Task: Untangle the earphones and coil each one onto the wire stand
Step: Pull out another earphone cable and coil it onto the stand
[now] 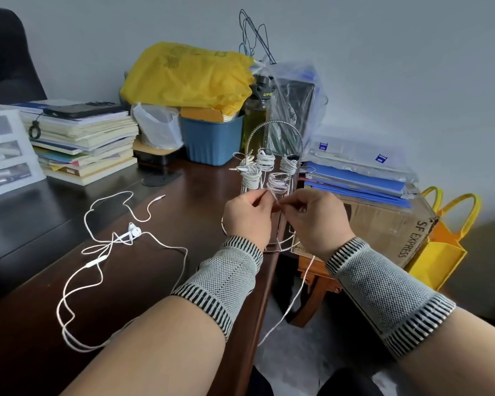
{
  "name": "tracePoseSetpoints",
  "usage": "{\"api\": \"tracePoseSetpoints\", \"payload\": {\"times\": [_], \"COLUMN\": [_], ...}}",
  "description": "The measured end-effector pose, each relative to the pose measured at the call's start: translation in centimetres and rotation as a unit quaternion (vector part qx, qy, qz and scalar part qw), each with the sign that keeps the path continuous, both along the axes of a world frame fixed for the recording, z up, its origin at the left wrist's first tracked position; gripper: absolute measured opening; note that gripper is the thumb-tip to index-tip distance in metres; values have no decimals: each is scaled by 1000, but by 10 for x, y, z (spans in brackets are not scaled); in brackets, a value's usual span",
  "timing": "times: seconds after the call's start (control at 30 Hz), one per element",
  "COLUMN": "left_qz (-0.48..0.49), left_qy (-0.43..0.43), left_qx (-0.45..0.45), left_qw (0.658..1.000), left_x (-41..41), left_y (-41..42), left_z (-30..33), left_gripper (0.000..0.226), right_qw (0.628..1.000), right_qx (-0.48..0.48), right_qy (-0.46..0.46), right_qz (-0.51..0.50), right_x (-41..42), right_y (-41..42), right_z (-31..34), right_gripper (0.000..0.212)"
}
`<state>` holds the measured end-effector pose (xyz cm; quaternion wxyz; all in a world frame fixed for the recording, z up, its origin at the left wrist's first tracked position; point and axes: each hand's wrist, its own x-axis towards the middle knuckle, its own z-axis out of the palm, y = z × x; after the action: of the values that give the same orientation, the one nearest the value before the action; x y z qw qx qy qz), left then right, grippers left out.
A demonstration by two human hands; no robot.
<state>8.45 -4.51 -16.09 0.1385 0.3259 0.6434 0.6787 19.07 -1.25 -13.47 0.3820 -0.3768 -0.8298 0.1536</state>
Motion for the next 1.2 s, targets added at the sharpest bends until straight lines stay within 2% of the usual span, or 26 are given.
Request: {"api": "tracePoseSetpoints", "payload": {"times": [0.1, 0.23, 0.37, 0.6, 0.8, 0.9, 1.1, 1.2], "left_qz": [-5, -35, -54, -41, -38, -43, -54, -56], "left_qy": [2, -32, -97, -77, -81, -84, -96, -96], "left_qx": [-1, 7, 31, 29, 27, 26, 34, 23], "left_qw": [1000, 999, 993, 996, 996, 995, 993, 994], "left_x": [-1, 0, 4, 5, 6, 6, 4, 3], "left_y": [0, 0, -2, -6, -4, -4, -1, 1], "left_z": [-1, -1, 1, 4, 3, 2, 0, -1], "left_gripper": [16, 31, 9, 12, 10, 12, 17, 19], "right_qw": [1000, 1000, 999, 991, 992, 990, 973, 955], "right_qx": [12, -4, -13, -74, 10, 34, -5, 66], "right_qy": [-15, 3, 1, -35, -44, -93, -230, -288], "right_qz": [-9, -27, -48, -109, -120, -98, -31, -10], "right_x": [0, 7, 16, 44, 26, 1, -50, -53], "right_y": [1, 2, 10, 29, 28, 27, 29, 20], "right_z": [0, -1, -3, 6, 51, 73, 87, 84], "right_gripper": [12, 10, 12, 19, 23, 22, 17, 17]}}
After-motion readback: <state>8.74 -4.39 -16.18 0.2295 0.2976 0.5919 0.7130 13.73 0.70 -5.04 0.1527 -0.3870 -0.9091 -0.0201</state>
